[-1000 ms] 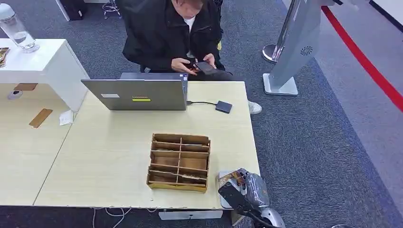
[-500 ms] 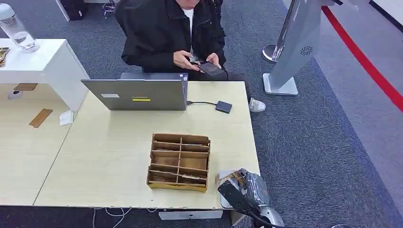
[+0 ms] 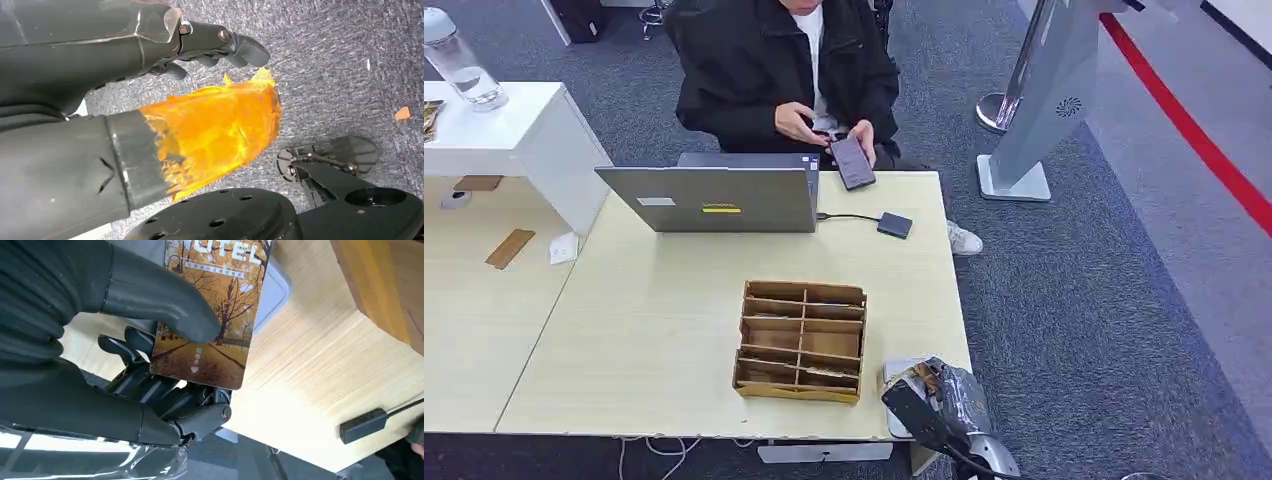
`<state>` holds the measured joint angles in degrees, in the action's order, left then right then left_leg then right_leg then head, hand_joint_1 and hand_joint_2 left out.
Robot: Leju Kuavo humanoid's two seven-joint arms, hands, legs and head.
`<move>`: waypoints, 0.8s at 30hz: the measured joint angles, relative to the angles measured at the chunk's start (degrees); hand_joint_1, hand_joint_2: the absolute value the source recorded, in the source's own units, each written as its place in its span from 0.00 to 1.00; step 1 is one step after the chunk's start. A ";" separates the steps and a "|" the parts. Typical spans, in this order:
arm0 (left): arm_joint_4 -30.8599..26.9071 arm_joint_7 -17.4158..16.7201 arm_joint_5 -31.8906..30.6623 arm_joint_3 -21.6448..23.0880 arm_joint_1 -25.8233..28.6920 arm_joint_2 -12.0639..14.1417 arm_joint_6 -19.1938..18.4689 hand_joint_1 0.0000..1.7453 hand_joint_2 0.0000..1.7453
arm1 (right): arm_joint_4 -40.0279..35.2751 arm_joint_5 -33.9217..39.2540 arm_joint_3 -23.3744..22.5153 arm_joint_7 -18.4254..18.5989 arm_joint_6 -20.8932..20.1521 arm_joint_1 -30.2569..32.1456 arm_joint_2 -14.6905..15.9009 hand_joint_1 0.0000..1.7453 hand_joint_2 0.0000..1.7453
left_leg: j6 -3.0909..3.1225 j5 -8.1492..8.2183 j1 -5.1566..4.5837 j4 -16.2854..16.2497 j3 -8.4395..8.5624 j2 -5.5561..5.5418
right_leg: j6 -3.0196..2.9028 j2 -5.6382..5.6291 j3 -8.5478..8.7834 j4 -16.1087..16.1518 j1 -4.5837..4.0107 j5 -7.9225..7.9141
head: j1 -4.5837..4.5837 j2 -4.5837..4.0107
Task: Pass the card to the sensor for recognition and then transmit it.
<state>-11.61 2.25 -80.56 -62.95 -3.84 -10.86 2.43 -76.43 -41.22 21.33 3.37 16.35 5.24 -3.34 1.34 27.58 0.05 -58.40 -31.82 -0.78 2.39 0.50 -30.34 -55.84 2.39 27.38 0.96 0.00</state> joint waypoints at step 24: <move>0.00 0.00 -0.15 -0.04 0.00 0.20 -0.04 0.00 0.00 | 1.33 -0.74 -0.50 0.02 0.15 -0.58 -0.72 1.00 1.00 | 0.00 0.00 0.00 0.00 0.04 0.01 | 0.00 0.00 0.04 0.00 0.00 -0.01 | 0.00 0.00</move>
<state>-11.61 2.25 -80.72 -62.99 -3.84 -10.67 2.38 -75.10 -41.97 20.83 3.39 16.50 4.65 -4.07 1.34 27.58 0.05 -58.40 -31.78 -0.77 2.39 0.50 -30.30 -55.84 2.39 27.37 0.96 0.00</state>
